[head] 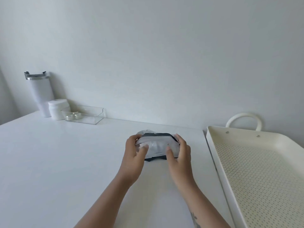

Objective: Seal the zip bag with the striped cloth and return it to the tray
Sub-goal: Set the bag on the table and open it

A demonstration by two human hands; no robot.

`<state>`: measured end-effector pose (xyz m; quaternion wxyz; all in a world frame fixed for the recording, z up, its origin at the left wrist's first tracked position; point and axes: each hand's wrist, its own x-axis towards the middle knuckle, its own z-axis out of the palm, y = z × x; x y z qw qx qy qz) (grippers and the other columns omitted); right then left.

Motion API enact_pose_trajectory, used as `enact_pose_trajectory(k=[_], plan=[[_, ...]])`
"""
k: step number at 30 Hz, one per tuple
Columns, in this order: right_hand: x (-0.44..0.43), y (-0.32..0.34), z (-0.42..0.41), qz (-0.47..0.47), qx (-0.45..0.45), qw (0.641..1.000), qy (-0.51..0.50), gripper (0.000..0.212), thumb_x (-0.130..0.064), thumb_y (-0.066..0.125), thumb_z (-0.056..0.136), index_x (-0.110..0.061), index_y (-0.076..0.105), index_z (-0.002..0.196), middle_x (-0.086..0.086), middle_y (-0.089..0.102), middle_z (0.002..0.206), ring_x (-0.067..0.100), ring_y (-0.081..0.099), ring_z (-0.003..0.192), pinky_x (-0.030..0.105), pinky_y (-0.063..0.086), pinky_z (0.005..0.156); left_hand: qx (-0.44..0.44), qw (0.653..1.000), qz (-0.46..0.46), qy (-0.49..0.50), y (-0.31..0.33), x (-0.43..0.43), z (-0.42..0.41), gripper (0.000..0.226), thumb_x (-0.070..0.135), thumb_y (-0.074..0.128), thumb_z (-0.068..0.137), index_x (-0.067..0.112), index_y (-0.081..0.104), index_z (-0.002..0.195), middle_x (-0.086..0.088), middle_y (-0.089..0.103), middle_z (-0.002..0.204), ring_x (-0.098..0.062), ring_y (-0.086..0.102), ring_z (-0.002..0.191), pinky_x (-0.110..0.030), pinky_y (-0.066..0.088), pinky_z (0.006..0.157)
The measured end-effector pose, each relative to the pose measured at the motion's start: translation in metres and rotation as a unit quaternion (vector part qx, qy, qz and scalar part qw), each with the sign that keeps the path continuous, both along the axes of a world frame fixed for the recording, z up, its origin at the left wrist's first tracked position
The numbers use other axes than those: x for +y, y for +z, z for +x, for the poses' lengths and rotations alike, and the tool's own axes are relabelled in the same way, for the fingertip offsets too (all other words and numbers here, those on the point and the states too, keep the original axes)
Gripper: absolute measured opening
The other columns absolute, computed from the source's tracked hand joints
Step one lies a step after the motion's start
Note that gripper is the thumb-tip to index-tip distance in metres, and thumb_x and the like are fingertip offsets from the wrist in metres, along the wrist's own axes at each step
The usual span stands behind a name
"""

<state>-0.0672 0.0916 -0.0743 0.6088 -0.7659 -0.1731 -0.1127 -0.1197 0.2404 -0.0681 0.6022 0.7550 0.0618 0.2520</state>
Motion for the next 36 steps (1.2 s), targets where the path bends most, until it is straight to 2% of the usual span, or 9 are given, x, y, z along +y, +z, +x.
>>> enact_pose_trajectory(k=[3,7,12,15,18,25,28,32,36], plan=[[-0.004,-0.001,-0.003,0.078,0.059,0.995,0.021,0.051,-0.045,0.058,0.09,-0.048,0.035,0.135,-0.018,0.038,0.137,-0.014,0.037,0.122,0.002,0.039,0.081,-0.003,1.0,-0.026,-0.015,0.0,0.004,0.0,0.056,0.074,0.033,0.082,0.042,0.049,0.126,0.007,0.051,0.119,-0.007,0.056,0.099,-0.026,0.045,0.084],[-0.006,-0.003,-0.001,0.129,0.102,0.986,0.037,0.063,-0.075,0.042,0.08,-0.046,0.037,0.136,-0.018,0.042,0.143,0.002,0.042,0.131,0.033,0.04,0.106,-0.006,0.992,-0.124,-0.037,0.005,0.016,0.004,0.048,0.064,0.033,0.09,0.039,0.063,0.117,0.001,0.055,0.103,-0.018,0.057,0.085,-0.045,0.051,0.089],[-0.009,-0.003,0.005,0.159,0.121,0.98,-0.003,0.027,-0.054,0.038,0.094,-0.042,0.056,0.11,-0.014,0.062,0.118,0.007,0.058,0.113,0.04,0.049,0.101,0.009,0.975,-0.211,-0.062,0.003,0.019,0.003,0.039,0.051,0.05,0.091,0.021,0.071,0.104,-0.016,0.054,0.094,-0.023,0.059,0.081,-0.039,0.055,0.078],[-0.013,0.001,0.007,0.132,0.107,0.985,-0.014,0.041,-0.063,0.043,0.083,-0.031,0.062,0.101,-0.008,0.067,0.102,0.012,0.062,0.1,0.044,0.051,0.096,0.007,0.965,-0.25,-0.075,0.006,0.023,0.002,0.031,0.039,0.052,0.097,0.014,0.069,0.091,-0.018,0.055,0.087,-0.023,0.061,0.078,-0.035,0.055,0.073],[-0.016,0.003,0.008,0.118,0.083,0.989,-0.015,0.038,-0.059,0.048,0.086,-0.026,0.064,0.098,-0.006,0.07,0.099,0.015,0.064,0.101,0.041,0.052,0.094,0.005,0.955,-0.281,-0.098,0.009,0.027,0.001,0.027,0.034,0.056,0.095,0.015,0.067,0.079,-0.014,0.059,0.075,-0.024,0.063,0.073,-0.038,0.057,0.072],[-0.019,0.006,0.007,0.105,0.054,0.99,0.08,0.034,-0.063,0.057,0.08,-0.032,0.065,0.09,0.0,0.072,0.093,0.014,0.065,0.088,0.042,0.052,0.089,-0.008,0.932,-0.339,-0.128,0.011,0.034,-0.001,0.03,0.029,0.068,0.081,0.006,0.064,0.1,-0.005,0.057,0.082,-0.024,0.061,0.073,-0.044,0.057,0.076],[-0.02,0.005,0.005,0.076,0.019,0.995,0.056,0.023,-0.055,0.06,0.085,-0.033,0.064,0.089,-0.006,0.069,0.08,0.011,0.062,0.075,0.035,0.05,0.072,-0.006,0.935,-0.331,-0.126,0.012,0.037,-0.001,0.028,0.028,0.069,0.08,0.008,0.064,0.099,-0.006,0.061,0.083,-0.021,0.062,0.073,-0.042,0.057,0.077],[-0.021,0.007,0.008,0.068,-0.003,0.998,0.012,0.005,-0.033,0.061,0.09,-0.029,0.06,0.086,-0.007,0.065,0.073,0.023,0.065,0.074,0.051,0.057,0.072,-0.005,0.954,-0.275,-0.118,0.014,0.047,-0.002,0.018,0.026,0.069,0.082,0.013,0.064,0.093,-0.002,0.064,0.085,-0.018,0.062,0.073,-0.039,0.057,0.077],[-0.021,0.008,0.009,0.05,-0.027,0.997,-0.049,0.007,-0.023,0.061,0.09,-0.026,0.058,0.084,-0.003,0.063,0.07,0.025,0.063,0.07,0.053,0.057,0.063,0.017,0.983,-0.157,-0.097,0.013,0.053,-0.007,0.014,0.026,0.068,0.087,0.016,0.064,0.096,-0.005,0.06,0.097,-0.019,0.062,0.081,-0.041,0.054,0.085]])
